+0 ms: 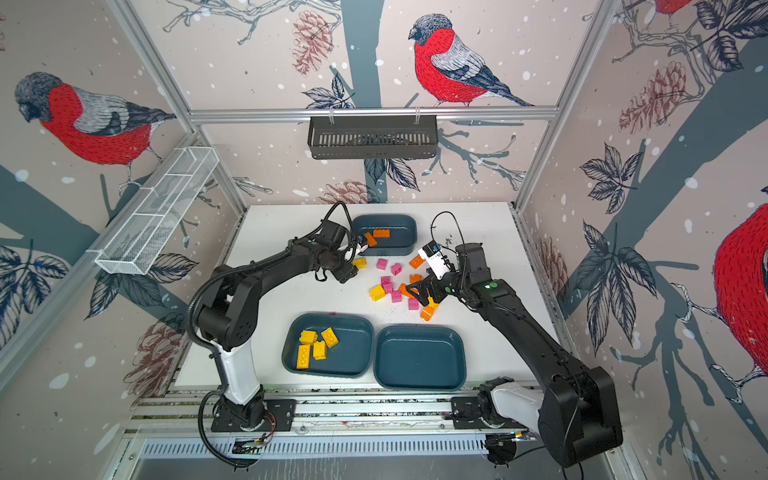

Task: Sort the legos into containers by color
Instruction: 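Move the left gripper over a yellow 2x4 brick beside the far bin, then lower the left gripper and grasp the yellow 2x4 brick, then carry the yellow 2x4 brick into the nearer teal bin and release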

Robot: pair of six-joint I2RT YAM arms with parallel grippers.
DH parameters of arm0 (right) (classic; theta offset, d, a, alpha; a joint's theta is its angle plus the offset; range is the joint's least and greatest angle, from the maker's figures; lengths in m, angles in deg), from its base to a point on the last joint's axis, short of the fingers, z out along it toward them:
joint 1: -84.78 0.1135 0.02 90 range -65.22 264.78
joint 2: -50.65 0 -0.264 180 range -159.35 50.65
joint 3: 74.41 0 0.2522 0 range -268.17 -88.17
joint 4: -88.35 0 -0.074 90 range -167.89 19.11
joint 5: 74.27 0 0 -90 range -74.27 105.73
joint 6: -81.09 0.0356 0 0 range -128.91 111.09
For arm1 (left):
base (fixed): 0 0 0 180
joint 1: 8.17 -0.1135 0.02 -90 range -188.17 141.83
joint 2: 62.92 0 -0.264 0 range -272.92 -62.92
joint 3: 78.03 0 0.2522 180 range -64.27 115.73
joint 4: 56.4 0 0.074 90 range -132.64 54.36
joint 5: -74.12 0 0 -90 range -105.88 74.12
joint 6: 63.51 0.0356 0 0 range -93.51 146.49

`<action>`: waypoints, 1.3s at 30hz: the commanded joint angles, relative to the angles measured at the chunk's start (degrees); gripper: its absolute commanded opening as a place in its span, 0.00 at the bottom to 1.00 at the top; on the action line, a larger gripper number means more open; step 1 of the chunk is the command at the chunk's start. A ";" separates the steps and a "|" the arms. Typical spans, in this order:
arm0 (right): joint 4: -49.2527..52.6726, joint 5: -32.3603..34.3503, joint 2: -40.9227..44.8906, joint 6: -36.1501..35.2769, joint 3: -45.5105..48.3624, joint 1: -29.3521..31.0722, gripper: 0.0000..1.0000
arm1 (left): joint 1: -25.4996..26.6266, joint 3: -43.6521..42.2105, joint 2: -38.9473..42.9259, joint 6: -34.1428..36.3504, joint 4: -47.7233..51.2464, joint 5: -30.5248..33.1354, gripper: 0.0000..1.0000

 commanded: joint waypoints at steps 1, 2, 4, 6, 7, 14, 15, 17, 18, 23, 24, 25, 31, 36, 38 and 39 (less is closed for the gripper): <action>-1.23 0.36 0.40 0.18 0.36 -0.40 0.99 | -0.51 1.72 -2.59 2.83 -4.36 -2.06 0.72; -1.22 0.24 0.62 0.23 0.55 -0.61 0.99 | -0.67 2.29 -3.57 3.11 -4.41 -2.15 0.72; -1.14 0.23 1.06 0.42 0.96 -0.92 0.99 | -0.82 3.07 -5.05 3.53 -4.81 -2.22 0.72; -1.05 0.27 1.54 0.57 1.32 -1.19 0.99 | -1.02 3.37 -6.04 3.60 -5.51 -2.97 0.71; -0.97 0.27 1.74 0.67 1.49 -1.24 0.99 | -1.04 3.43 -6.50 3.67 -5.80 -3.47 0.71; 0.00 0.48 2.84 0.63 1.85 -1.77 0.99 | -1.04 3.91 -9.21 4.85 -6.15 -6.07 0.66; 0.01 0.46 3.03 0.63 1.98 -1.83 0.99 | -1.09 4.00 -9.38 4.97 -6.20 -6.79 0.64; 0.01 0.47 3.12 0.71 2.09 -1.77 0.99 | -1.07 4.30 -9.79 5.38 -5.74 -7.75 0.58; 0.01 0.49 3.21 0.72 2.09 -1.76 0.99 | -1.09 4.44 -9.91 5.41 -5.60 -7.95 0.55; 0.18 0.45 3.45 0.94 2.12 -1.84 0.99 | -1.10 4.26 -9.84 6.11 -5.01 -9.51 0.39; 0.23 0.45 3.59 0.88 2.16 -1.82 0.99 | -1.06 4.24 -9.78 6.22 -4.89 -9.60 0.34; 0.23 0.61 3.75 0.82 2.26 -1.85 0.99 | -1.06 4.27 -9.59 6.29 -4.50 -9.81 0.30; 0.28 0.59 4.08 0.85 2.34 -1.86 0.99 | -1.05 3.19 -7.11 6.83 -1.42 -12.43 0.25; 0.03 0.45 4.13 0.77 2.23 -1.92 1.00 | -0.46 0.51 -1.85 6.35 3.32 -13.48 0.24; -0.23 0.12 4.06 0.83 2.31 -1.86 0.99 | -0.38 -0.92 1.48 5.15 5.58 -13.85 0.24; -0.34 -0.08 3.92 0.81 2.37 -1.81 0.99 | -0.15 -1.46 3.27 4.59 7.56 -14.34 0.24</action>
